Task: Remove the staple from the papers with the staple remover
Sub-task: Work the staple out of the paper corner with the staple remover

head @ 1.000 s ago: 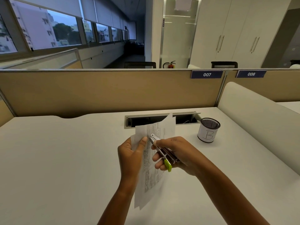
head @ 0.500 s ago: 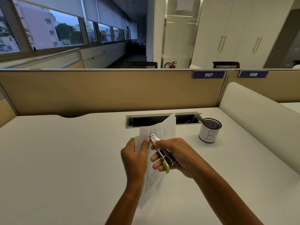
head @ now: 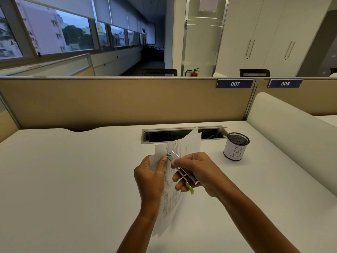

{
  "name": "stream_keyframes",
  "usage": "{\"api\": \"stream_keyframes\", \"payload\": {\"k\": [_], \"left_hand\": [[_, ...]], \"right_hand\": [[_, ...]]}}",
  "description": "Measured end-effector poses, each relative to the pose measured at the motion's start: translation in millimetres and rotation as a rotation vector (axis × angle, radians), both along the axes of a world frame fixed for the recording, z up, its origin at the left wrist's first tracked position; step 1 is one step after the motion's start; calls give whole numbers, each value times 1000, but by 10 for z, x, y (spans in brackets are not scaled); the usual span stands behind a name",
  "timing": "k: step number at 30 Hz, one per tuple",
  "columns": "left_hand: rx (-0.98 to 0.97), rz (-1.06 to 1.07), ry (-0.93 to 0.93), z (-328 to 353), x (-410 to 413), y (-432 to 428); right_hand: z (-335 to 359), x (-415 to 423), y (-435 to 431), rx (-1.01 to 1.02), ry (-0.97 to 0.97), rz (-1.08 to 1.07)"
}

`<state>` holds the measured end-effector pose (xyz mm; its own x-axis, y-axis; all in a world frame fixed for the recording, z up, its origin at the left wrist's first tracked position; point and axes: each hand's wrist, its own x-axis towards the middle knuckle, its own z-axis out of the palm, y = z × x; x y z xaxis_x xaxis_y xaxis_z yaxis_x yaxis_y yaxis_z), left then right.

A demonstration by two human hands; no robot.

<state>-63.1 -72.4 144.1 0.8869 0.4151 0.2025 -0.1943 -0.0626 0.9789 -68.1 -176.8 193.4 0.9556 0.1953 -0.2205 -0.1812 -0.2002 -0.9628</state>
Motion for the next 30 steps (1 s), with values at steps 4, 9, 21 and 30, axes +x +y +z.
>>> {"api": "stream_keyframes", "payload": {"k": [4,9,21,30], "left_hand": [[14,1,3,8,15,-1],[19,-32,-69,29,-33,-8],[-247,-104,52,118,54,-34],[-380,-135,136,60,-16,-25]], "right_hand": [[-4,6,-10,-7,-24,-10],[-99,105,-143,-201,-133,-239],[-35,-48,11,-12,-32,-3],[-82,-68,41,30,10,-24]]}}
